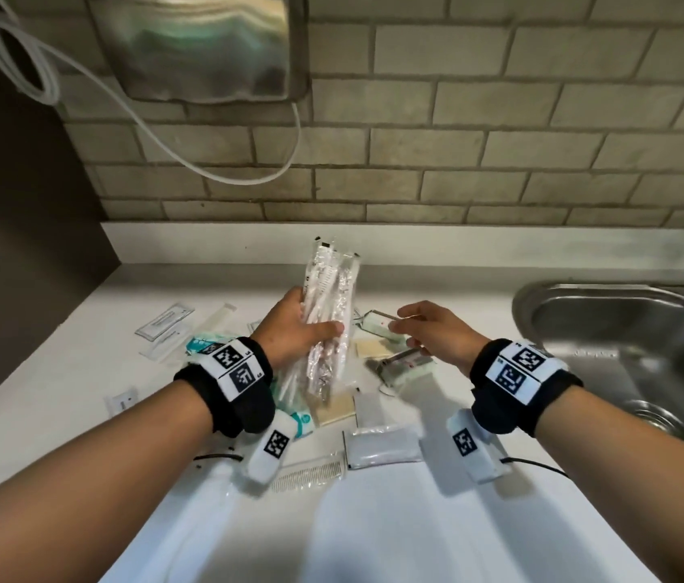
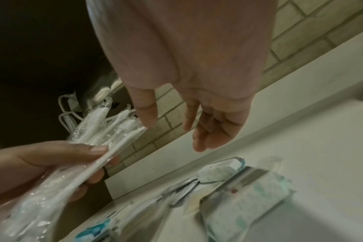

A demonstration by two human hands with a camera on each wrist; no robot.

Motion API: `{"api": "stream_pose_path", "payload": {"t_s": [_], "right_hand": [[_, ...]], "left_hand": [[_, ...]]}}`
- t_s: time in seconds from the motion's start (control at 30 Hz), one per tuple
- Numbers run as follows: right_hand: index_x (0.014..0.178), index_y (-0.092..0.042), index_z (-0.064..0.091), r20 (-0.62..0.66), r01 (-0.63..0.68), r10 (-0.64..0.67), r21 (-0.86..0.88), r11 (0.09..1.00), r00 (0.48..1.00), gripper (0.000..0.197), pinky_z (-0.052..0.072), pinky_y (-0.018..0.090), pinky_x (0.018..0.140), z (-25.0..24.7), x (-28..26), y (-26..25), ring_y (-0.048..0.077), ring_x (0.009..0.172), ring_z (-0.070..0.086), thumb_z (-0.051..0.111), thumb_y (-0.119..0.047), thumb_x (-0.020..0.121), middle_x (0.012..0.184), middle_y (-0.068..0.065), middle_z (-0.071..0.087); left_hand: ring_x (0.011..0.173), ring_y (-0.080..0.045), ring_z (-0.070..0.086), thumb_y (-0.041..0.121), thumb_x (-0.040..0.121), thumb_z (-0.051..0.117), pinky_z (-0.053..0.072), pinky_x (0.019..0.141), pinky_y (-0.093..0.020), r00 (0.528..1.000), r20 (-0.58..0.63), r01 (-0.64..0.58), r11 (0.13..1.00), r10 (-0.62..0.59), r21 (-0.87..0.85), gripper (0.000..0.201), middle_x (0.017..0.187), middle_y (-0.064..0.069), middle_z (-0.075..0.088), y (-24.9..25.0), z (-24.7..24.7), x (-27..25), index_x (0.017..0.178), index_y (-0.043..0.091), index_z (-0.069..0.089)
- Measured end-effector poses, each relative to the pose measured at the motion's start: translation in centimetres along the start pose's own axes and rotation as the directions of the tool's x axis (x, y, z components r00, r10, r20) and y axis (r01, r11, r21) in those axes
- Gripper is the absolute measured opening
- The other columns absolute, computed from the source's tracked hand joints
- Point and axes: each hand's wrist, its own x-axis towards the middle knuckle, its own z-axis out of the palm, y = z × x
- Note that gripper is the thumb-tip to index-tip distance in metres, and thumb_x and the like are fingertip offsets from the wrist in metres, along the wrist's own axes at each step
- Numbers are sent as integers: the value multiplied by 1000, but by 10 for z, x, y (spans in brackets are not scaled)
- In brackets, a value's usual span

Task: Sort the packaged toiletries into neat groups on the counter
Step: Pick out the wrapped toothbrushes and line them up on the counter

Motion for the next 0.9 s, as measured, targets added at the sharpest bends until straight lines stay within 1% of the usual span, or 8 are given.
{"api": "stream_pose_path", "payload": {"t_s": [0.17, 0.23, 0.33, 0.47, 0.57, 0.7, 0.8, 0.9], "right_hand": [[114, -14, 59, 170, 138, -123, -76, 988, 978, 27, 44, 10, 54, 37, 2, -27, 6, 72, 60, 65, -22, 90, 89, -6, 61], [114, -15, 60, 242, 217, -181, -130, 968, 953, 28, 45, 12, 63, 64, 4, -45, 9, 81, 61, 66, -24, 89, 91, -8, 61], [118, -16, 60, 387, 347, -235, -252, 903, 892, 33, 47, 25, 84, 113, 12, -74, 18, 99, 61, 66, -29, 88, 106, -3, 62], [127, -17, 55, 562, 526, -243, -421, 739, 791, 44, 44, 31, 95, 194, 30, -112, 20, 115, 56, 64, -37, 88, 131, 2, 56], [139, -23, 47, 639, 636, -217, -550, 542, 738, 60, 40, 31, 100, 254, 45, -134, 23, 125, 49, 64, -45, 85, 144, 1, 46], [149, -35, 25, 638, 643, -114, -720, 262, 761, 107, 34, 45, 110, 320, 76, -145, 29, 139, 32, 65, -75, 58, 153, 2, 32], [150, -37, 12, 619, 612, -39, -761, 218, 784, 128, 24, 55, 113, 348, 103, -135, 34, 146, 14, 61, -86, 43, 160, 3, 13], [150, -36, 7, 646, 630, 6, -746, 217, 763, 144, 16, 60, 114, 367, 124, -124, 34, 148, 4, 56, -94, 28, 162, 5, 0]], "left_hand": [[95, -22, 70, 14, 84, 70, 53, 92, -45, 995, -98, -13, 998, 8, -55, 41, 108, -3, 72, 0, -43, -11, 122, 18, 56], [96, -23, 71, 10, 85, 69, 54, 91, -40, 989, -149, -26, 998, 17, -59, 37, 106, -4, 73, 1, -68, -21, 120, 15, 58], [100, -20, 70, 9, 85, 69, 53, 91, -36, 974, -225, -42, 997, 27, -65, 35, 108, -2, 73, 2, -112, -40, 118, 17, 61], [102, -13, 69, 10, 84, 70, 51, 93, -33, 937, -348, -55, 997, 34, -51, 43, 113, 2, 71, 0, -167, -77, 125, 18, 58], [99, -13, 70, 12, 85, 69, 53, 90, -33, 920, -391, -17, 1000, 12, -10, 41, 111, 2, 72, -8, -200, -100, 124, 20, 58], [96, -15, 71, 15, 84, 71, 53, 90, -36, 895, -442, 60, 998, -51, 6, 42, 109, 1, 72, -27, -237, -116, 123, 19, 58], [94, -14, 71, 18, 83, 73, 54, 91, -39, 894, -440, 93, 996, -78, 14, 44, 109, 1, 72, -41, -254, -118, 124, 19, 56], [97, -14, 70, 21, 83, 74, 52, 94, -43, 890, -446, 112, 994, -98, 4, 46, 110, 4, 72, -53, -267, -115, 125, 21, 56]]}}
